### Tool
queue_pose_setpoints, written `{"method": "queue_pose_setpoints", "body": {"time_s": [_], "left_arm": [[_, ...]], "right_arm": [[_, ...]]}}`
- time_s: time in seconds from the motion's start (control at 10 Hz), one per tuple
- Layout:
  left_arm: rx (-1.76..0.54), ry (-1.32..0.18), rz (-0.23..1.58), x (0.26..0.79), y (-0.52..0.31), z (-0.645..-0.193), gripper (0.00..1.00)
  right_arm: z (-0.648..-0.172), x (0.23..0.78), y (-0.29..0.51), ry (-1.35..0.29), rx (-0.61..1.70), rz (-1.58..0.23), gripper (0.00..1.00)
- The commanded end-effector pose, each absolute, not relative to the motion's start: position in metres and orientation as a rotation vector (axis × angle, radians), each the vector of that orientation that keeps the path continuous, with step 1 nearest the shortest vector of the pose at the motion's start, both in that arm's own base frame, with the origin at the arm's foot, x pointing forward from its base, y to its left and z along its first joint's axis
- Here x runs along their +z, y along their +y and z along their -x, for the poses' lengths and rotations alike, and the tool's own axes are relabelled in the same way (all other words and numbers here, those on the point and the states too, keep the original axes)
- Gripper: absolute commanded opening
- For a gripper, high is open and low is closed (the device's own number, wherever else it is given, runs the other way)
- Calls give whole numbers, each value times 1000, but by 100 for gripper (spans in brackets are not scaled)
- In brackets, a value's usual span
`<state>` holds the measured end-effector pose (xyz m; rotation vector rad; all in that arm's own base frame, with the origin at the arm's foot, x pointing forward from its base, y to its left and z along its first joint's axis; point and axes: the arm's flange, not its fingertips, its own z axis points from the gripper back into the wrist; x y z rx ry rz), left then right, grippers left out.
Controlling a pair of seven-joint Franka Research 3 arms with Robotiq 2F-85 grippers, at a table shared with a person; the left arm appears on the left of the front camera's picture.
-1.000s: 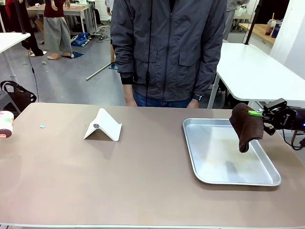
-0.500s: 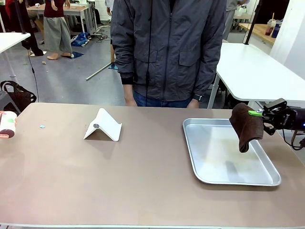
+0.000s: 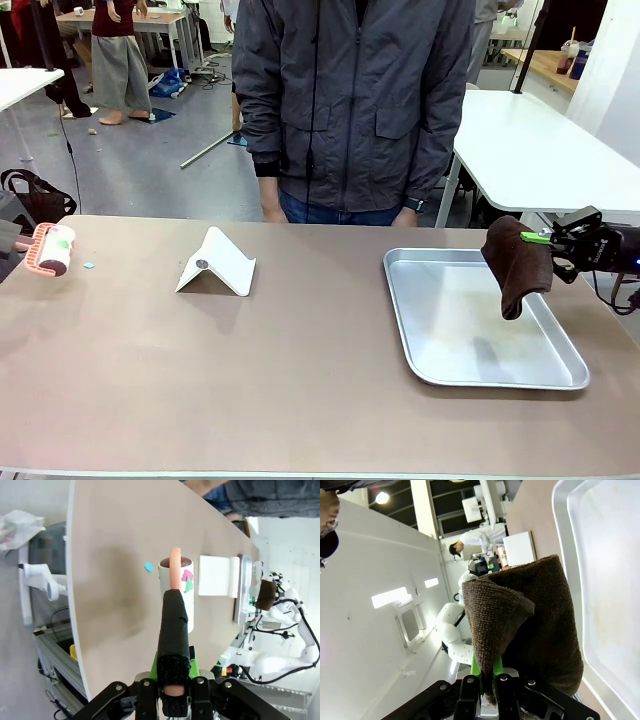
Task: Clean the surface of the table.
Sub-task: Clean the area not pointed to by the person.
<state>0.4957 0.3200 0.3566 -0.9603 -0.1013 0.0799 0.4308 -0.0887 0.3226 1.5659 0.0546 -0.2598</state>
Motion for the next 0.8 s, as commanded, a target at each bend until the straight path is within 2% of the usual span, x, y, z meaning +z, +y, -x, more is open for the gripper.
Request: {"method": "queue_pose_setpoints", "body": {"time_s": [0.0, 0.7], "left_arm": [[106, -61, 933, 353, 330, -509, 22], [211, -123, 885, 329, 342, -542, 22]], "right_arm": [[-430, 325, -88, 51, -254, -1569, 0], [-430, 325, -88, 51, -254, -1569, 0]]}}
